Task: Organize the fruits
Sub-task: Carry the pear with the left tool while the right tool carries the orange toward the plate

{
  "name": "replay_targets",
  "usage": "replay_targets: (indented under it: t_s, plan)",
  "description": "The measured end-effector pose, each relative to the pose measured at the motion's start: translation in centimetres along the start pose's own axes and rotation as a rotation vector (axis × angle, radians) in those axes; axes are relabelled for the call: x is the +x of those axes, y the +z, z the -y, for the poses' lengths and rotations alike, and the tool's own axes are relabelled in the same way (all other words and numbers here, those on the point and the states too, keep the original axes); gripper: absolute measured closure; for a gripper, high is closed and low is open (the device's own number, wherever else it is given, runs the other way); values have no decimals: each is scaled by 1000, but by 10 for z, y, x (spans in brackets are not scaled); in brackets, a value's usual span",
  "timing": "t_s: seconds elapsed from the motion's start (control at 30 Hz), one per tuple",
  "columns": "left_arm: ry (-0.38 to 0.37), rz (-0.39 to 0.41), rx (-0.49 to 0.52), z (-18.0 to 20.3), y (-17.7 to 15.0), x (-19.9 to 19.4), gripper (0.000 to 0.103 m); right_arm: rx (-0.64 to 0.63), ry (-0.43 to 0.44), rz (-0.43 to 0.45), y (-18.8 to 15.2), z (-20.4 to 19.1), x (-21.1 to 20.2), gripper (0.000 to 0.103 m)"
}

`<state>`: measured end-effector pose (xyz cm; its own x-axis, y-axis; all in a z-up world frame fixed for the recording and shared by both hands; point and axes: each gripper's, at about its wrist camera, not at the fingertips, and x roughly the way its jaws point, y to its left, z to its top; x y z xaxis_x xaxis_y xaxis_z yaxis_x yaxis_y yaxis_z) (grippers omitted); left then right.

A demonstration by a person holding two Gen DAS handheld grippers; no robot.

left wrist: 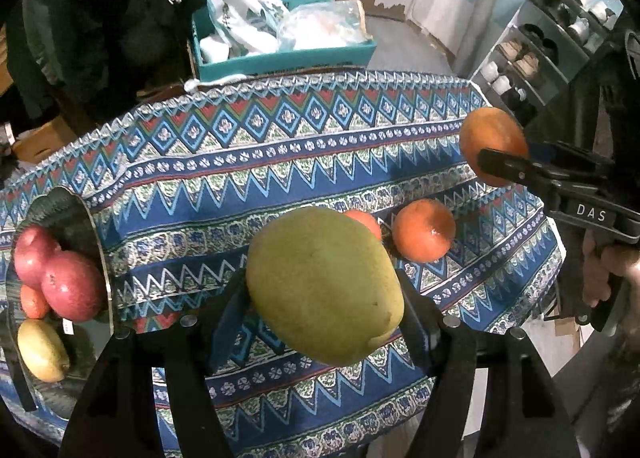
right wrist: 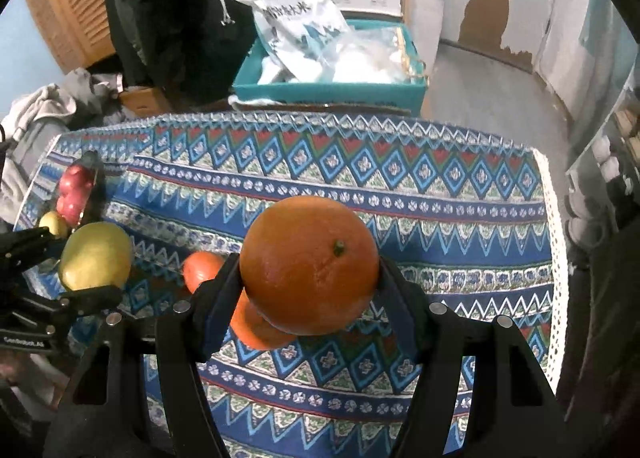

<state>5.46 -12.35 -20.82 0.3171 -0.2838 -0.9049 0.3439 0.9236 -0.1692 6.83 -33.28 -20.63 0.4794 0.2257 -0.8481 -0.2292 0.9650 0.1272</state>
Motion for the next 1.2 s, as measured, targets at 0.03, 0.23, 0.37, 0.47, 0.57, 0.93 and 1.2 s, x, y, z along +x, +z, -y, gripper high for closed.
replay_targets:
  t_s: [0.03, 0.23, 0.37, 0.47, 0.57, 0.93, 1.2]
  plan:
    - [0, 4, 0, 0, 0, -3, 32, -3, 1, 6, 1, -2, -2, 36]
    - [-1, 44, -2, -4, -1, -24, 32, -11, 21, 37, 10, -15, -15, 36]
    - [7, 72, 0, -9, -3, -39, 32, -20, 36, 61, 18, -25, -24, 36]
    - [11, 90, -6, -15, -5, -49, 32, -34, 49, 77, 22, -34, -30, 36]
    - [11, 103, -20, -23, -6, -58, 32, -51, 63, 86, 27, -46, -35, 36]
    - [48, 155, -83, -64, -14, -80, 32, -124, 119, 111, 47, -97, -42, 36]
    - [68, 182, -140, -97, -26, -95, 32, -169, 156, 100, 61, -136, -34, 36]
